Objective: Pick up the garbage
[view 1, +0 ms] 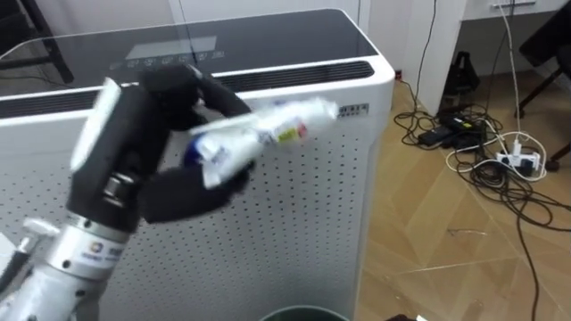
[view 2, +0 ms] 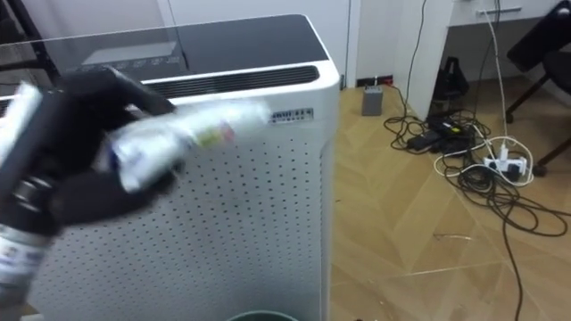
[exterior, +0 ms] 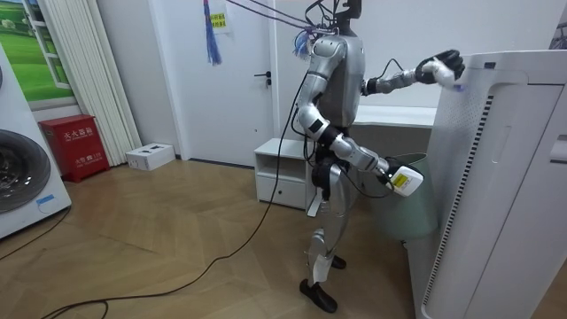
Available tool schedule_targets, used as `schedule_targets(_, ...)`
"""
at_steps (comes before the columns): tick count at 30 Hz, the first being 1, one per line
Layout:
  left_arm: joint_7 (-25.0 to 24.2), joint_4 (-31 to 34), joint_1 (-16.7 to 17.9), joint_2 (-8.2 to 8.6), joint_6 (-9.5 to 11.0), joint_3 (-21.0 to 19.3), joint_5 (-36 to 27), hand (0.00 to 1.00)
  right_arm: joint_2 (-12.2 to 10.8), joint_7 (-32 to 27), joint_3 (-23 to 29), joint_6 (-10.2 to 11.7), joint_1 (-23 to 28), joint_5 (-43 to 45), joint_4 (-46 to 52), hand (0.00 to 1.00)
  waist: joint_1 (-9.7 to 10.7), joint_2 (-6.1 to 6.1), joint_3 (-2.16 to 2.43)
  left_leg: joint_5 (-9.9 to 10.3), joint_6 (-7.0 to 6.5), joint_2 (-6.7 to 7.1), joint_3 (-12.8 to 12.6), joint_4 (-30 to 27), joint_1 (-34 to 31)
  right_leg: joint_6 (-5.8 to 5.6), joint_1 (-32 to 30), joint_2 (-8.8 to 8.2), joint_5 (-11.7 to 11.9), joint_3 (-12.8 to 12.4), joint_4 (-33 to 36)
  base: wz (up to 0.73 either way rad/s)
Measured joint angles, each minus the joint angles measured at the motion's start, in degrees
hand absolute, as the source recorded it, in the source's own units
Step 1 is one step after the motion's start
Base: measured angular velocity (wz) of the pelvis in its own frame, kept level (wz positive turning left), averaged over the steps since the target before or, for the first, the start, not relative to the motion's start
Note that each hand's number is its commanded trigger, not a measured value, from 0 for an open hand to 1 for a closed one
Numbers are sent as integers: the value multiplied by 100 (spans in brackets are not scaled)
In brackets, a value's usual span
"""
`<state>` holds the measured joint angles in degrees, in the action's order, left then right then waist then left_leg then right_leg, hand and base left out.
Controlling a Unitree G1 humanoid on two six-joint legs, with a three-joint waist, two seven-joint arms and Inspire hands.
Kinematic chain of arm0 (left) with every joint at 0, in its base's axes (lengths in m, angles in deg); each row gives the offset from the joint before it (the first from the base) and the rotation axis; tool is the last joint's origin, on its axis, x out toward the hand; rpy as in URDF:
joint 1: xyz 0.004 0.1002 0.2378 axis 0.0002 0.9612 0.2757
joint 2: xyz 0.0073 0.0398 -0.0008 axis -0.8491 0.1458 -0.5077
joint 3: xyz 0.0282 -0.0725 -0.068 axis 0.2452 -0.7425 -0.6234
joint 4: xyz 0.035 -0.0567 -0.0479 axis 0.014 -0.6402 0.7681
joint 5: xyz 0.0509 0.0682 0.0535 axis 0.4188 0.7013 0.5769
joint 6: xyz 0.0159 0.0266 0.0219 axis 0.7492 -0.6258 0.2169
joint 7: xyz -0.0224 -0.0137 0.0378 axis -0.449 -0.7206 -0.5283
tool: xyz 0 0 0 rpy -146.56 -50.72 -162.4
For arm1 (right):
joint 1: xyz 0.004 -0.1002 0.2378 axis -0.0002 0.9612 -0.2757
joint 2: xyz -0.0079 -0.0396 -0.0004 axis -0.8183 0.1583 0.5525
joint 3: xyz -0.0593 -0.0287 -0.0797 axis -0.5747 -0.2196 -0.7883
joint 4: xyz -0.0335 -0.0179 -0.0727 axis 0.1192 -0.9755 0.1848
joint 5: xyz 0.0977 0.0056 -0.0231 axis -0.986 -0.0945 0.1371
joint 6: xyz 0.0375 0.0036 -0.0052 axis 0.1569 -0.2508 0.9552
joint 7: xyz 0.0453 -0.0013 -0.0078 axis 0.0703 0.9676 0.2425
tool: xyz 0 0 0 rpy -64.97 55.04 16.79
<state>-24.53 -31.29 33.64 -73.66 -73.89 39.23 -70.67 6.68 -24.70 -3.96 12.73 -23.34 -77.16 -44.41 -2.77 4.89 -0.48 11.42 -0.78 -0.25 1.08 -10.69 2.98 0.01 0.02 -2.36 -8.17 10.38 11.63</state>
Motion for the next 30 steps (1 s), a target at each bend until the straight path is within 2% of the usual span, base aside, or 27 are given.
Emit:
schedule_targets(2, -435, 0, 42, -29, -119, 59, 1, 100, 4, 1, -14, 0, -7, 0, 1, 100, 58, 28, 1, -1, 2, -9, -5, -3, -47, 8, -52, 6, 5, -4, 5, -2)
schedule_targets(6, -1044, 7, 41, -30, -189, 59, -17, 100, 11, -37, -21, 0, -4, 15, 33, 100, 139, 56, 3, -1, 2, -7, -58, 2, -61, 6, -74, 3, 4, -69, -1, -4)
schedule_targets(9, -1272, 6, 41, -36, -291, 61, -21, 100, 36, -40, -51, -3, -5, 11, 95, 100, 183, 35, -10, -1, 2, -3, -76, 10, -49, 4, -75, 0, 3, -99, 0, -4)
schedule_targets(13, -1317, 1, 46, -59, -348, 92, -35, 100, 45, -68, -104, -3, -18, -2, 100, 100, 193, 7, -30, -1, 2, -4, -75, 18, -46, 3, -77, 1, 2, -97, 2, 0)
schedule_targets(18, -1320, -12, 115, -289, -360, 91, -19, 100, 45, -101, -132, -3, -34, -3, 99, 100, 166, -1, -37, -1, 2, -10, -89, 24, -49, 3, -95, 11, 2, -89, 9, -1)
schedule_targets(22, -1320, -178, 315, -344, -363, 88, 82, 100, 58, -99, -131, -3, -34, -20, 89, 100, 168, 1, -40, -1, 2, -12, -99, 27, -45, 3, -89, 13, 2, -91, 1, -1)
schedule_targets(26, -1313, -531, 567, -323, -406, 99, 662, 100, 52, -104, -152, -13, -34, -21, 89, 100, 167, -17, -54, -1, 2, -15, -102, 31, -51, 2, -101, 15, 2, -90, -3, 0)
schedule_targets(28, -1291, -641, 716, -320, -519, 164, 1020, 100, 52, -141, -206, -13, -35, -21, 93, 100, 192, -32, -58, -1, 2, -18, -102, 25, -119, 4, -172, 17, 3, -90, 11, 0)
schedule_targets(30, -1264, -777, 919, -295, -535, 367, 1316, 100, 50, -186, -321, -13, -44, -30, 92, 100, 209, -58, -58, -5, -3, -11, -98, -10, -276, 7, -337, 5, 6, -90, 61, 0)
